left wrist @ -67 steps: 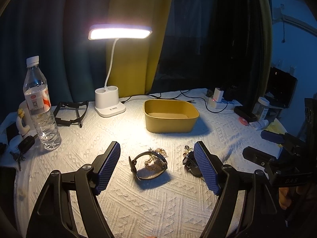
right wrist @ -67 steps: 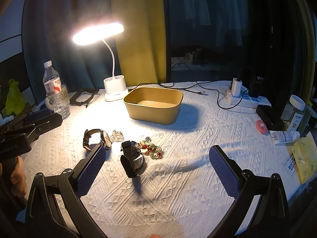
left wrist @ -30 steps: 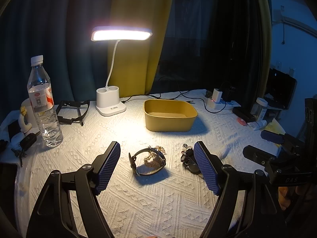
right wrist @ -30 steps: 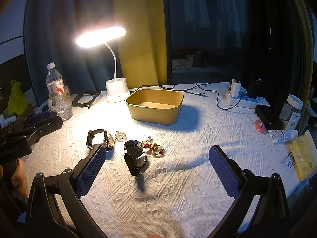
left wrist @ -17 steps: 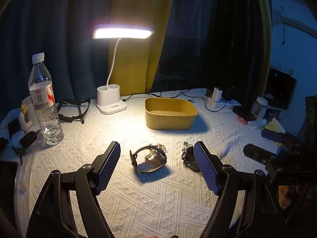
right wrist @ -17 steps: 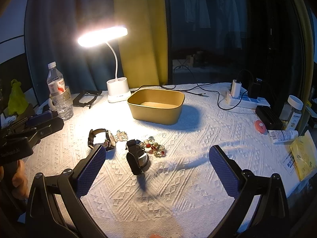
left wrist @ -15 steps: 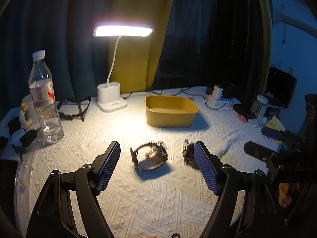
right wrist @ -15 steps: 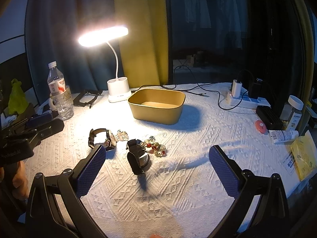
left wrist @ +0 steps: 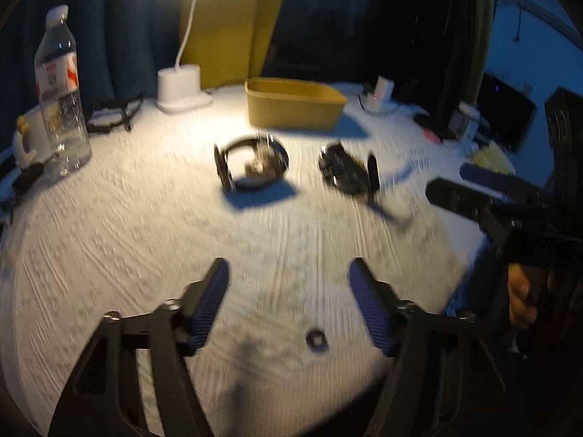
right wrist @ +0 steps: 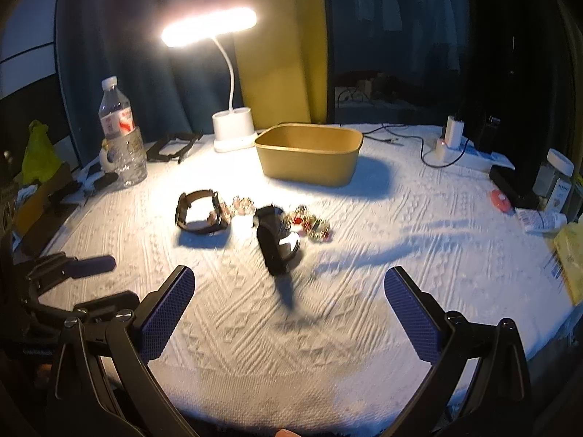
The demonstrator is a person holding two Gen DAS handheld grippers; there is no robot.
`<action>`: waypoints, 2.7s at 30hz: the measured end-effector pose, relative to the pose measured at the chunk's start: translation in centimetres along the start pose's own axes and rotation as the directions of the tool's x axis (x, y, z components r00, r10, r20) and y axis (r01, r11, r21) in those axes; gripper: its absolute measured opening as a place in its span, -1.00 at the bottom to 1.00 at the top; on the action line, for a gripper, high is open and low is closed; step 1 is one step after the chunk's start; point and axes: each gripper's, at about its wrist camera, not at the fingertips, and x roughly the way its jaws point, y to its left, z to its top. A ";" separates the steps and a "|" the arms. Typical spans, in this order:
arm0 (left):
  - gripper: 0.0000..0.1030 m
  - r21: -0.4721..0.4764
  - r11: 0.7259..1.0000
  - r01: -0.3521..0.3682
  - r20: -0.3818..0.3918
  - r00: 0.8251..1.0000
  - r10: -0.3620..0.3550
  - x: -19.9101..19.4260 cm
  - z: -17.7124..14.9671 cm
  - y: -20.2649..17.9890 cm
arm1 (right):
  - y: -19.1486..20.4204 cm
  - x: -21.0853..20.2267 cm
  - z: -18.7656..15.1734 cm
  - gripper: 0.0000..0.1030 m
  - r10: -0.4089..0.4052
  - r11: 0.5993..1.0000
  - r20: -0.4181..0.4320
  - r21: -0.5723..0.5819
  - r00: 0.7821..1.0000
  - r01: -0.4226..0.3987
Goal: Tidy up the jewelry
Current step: 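Lower the right tool onto the black-strap watch and close on it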
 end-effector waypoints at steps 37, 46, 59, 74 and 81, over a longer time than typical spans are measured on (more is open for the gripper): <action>-0.73 0.002 0.999 -0.041 0.079 0.996 0.041 0.4 3.0 1.5 | 1.4 4.3 1.4 0.90 0.078 0.995 -0.061 -0.057 0.995 -0.081; -0.73 -0.034 0.999 -0.040 0.086 0.995 0.043 2.0 5.2 2.7 | -0.1 5.7 3.2 0.60 0.068 0.996 -0.059 -0.058 0.996 -0.071; -0.72 -0.040 0.999 -0.022 0.089 0.996 0.025 3.3 6.6 2.6 | -2.0 8.8 3.2 0.25 0.011 0.999 -0.145 -0.044 0.989 -0.018; -0.72 -0.071 0.997 -0.028 0.082 0.996 0.033 3.2 6.2 3.6 | 2.4 9.1 2.6 -0.66 0.050 0.978 -0.157 -0.192 0.986 -0.081; -0.72 -0.059 0.998 -0.018 0.083 0.996 0.023 3.2 6.1 3.0 | 2.2 8.7 2.5 -0.66 0.027 0.977 -0.147 -0.206 0.989 -0.057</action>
